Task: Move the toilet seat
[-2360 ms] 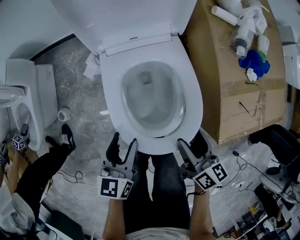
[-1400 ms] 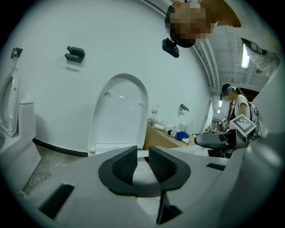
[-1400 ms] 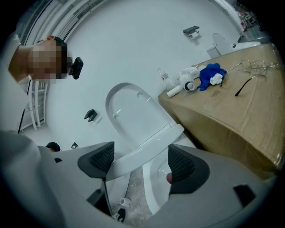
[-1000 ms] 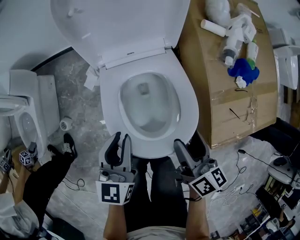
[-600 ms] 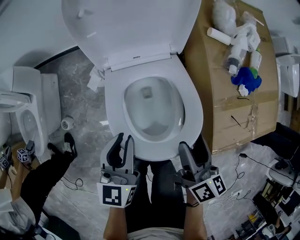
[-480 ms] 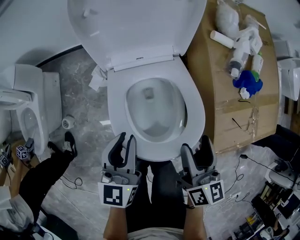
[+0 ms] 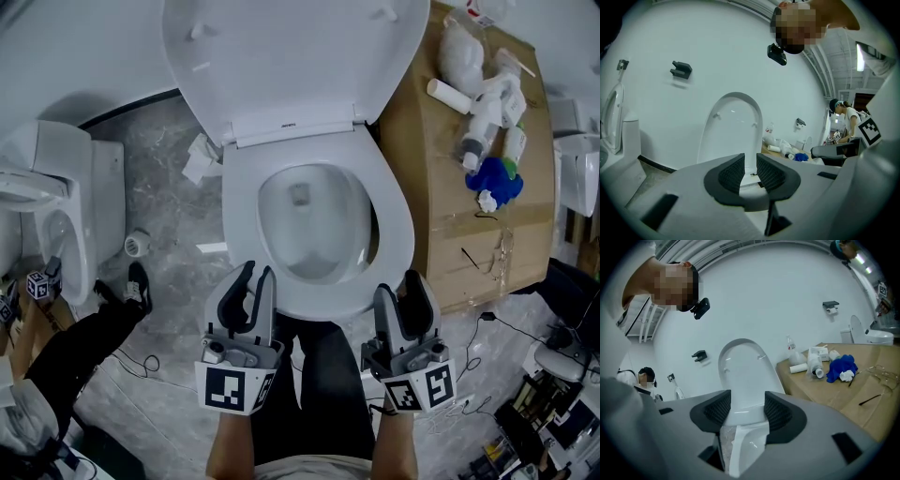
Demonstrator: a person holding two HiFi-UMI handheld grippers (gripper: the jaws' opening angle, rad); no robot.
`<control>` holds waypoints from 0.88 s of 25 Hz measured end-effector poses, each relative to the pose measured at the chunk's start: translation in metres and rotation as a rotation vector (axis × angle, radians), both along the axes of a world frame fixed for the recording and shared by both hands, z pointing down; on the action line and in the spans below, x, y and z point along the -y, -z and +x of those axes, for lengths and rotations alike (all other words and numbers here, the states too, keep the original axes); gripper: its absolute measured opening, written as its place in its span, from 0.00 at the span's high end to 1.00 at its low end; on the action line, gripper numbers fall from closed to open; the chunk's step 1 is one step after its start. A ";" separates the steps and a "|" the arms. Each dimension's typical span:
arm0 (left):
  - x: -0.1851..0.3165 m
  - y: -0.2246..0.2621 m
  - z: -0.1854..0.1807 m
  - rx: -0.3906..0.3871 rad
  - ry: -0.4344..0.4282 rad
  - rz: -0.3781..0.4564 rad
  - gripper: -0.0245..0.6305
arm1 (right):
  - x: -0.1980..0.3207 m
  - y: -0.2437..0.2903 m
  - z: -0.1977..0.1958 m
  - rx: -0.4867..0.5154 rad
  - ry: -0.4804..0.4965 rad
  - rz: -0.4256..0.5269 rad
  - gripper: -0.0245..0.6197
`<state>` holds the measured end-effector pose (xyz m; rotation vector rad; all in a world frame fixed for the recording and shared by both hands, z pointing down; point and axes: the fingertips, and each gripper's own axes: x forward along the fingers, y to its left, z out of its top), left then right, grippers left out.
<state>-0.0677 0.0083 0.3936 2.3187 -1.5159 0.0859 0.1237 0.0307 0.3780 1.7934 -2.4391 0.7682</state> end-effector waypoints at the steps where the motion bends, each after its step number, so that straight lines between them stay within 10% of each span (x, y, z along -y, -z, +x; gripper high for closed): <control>1: 0.001 0.002 0.000 0.000 -0.002 0.007 0.83 | 0.002 0.003 -0.001 -0.011 0.014 0.014 0.64; 10: 0.015 0.017 -0.003 0.001 -0.004 0.050 0.85 | 0.022 0.019 -0.007 -0.084 0.061 0.071 0.90; 22: 0.034 0.032 -0.009 -0.005 0.018 0.066 0.85 | 0.048 0.033 -0.007 -0.093 0.060 0.097 0.92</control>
